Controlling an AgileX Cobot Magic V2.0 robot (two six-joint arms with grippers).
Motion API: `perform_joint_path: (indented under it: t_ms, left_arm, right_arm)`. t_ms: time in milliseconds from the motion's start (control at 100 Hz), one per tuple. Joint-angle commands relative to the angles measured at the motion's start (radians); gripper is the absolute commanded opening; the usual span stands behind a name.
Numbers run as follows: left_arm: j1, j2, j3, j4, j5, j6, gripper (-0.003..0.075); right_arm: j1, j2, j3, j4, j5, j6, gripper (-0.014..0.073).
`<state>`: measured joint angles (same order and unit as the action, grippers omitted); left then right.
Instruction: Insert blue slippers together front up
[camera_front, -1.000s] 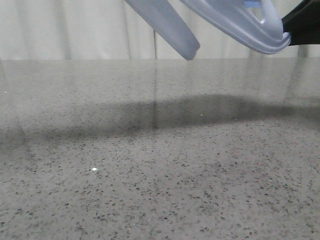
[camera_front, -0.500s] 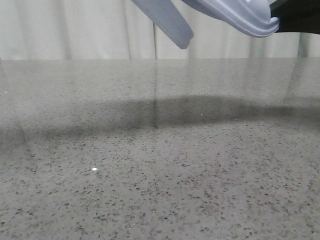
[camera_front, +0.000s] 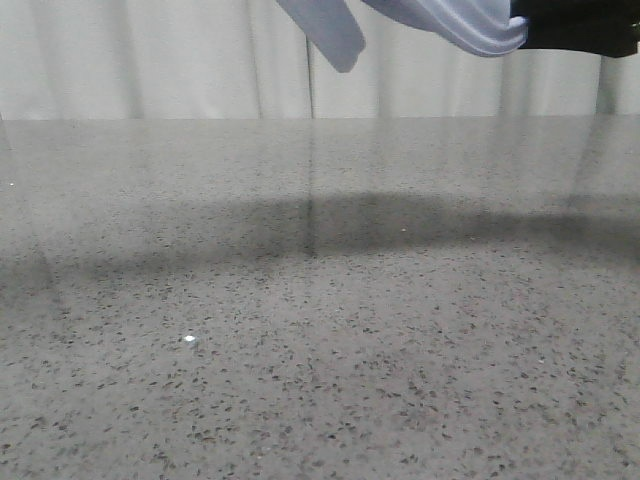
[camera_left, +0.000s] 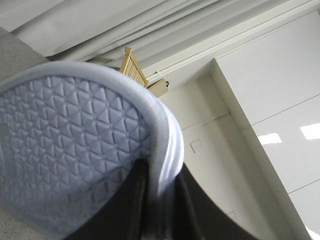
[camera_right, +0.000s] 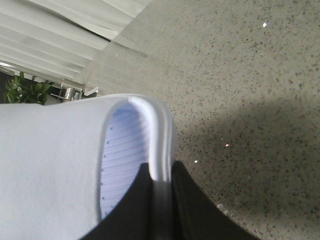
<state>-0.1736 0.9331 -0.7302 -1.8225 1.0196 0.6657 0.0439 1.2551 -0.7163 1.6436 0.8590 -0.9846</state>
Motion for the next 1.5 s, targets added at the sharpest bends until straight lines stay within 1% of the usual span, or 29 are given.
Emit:
perform_joint_path:
  t_ms: [0, 100, 160, 550, 620, 690, 740, 760, 810, 830, 880, 970, 1040, 1330, 1490]
  left_arm:
    - [-0.008, 0.000, -0.021, -0.038, 0.083, -0.019, 0.0029]
    - [-0.008, 0.001, -0.021, -0.038, 0.083, -0.019, 0.0029]
    - [-0.008, 0.001, -0.021, -0.038, 0.083, -0.019, 0.0029]
    - [-0.008, 0.012, -0.021, -0.038, 0.072, -0.010, 0.0029]
    - [-0.008, 0.014, -0.021, -0.038, 0.064, -0.010, 0.0029]
    - [-0.008, 0.015, -0.021, -0.038, 0.057, -0.010, 0.0029]
    - [-0.008, 0.021, -0.021, -0.038, 0.057, -0.010, 0.0029]
    - [-0.008, 0.023, -0.021, -0.038, 0.057, -0.010, 0.0029]
    - [-0.008, 0.028, -0.021, -0.038, 0.057, -0.010, 0.0029]
    - [-0.008, 0.030, -0.021, -0.038, 0.057, -0.010, 0.0029]
    - [-0.008, 0.035, -0.021, -0.038, 0.057, -0.010, 0.0029]
    - [-0.008, 0.039, -0.021, -0.038, 0.049, -0.010, 0.0029]
    - [-0.008, 0.046, -0.021, -0.038, 0.047, -0.010, 0.0029]
    - [-0.008, 0.088, -0.021, -0.034, 0.009, -0.010, 0.0027]
    - [-0.008, 0.115, -0.021, -0.009, -0.002, -0.010, 0.0027]
  right_arm:
    - [0.025, -0.029, -0.030, 0.126, 0.213, -0.061, -0.0107]
    - [0.025, -0.029, -0.030, 0.177, 0.275, -0.112, -0.0107]
    - [0.025, -0.029, -0.032, 0.179, 0.277, -0.114, -0.0107]
    - [0.025, -0.029, -0.032, 0.175, 0.204, -0.114, -0.0097]
    - [0.025, -0.029, -0.032, 0.175, 0.197, -0.114, -0.0050]
    - [0.025, -0.029, -0.032, 0.175, 0.188, -0.114, 0.0043]
    - [0.025, -0.029, -0.032, 0.175, 0.182, -0.114, 0.0141]
    - [0.025, -0.029, -0.032, 0.177, 0.177, -0.114, 0.0169]
    - [0.025, -0.029, -0.032, 0.177, 0.167, -0.114, 0.0282]
    - [0.025, -0.029, -0.032, 0.177, 0.164, -0.114, 0.0310]
    - [0.025, -0.029, -0.032, 0.177, 0.149, -0.114, 0.0412]
    - [0.025, -0.029, -0.032, 0.177, 0.118, -0.114, 0.0524]
    - [0.016, -0.031, -0.032, 0.177, 0.104, -0.114, 0.0554]
    - [-0.079, -0.044, -0.032, 0.183, 0.112, -0.114, 0.0552]
    - [-0.153, -0.090, -0.034, 0.224, 0.139, -0.166, 0.0552]
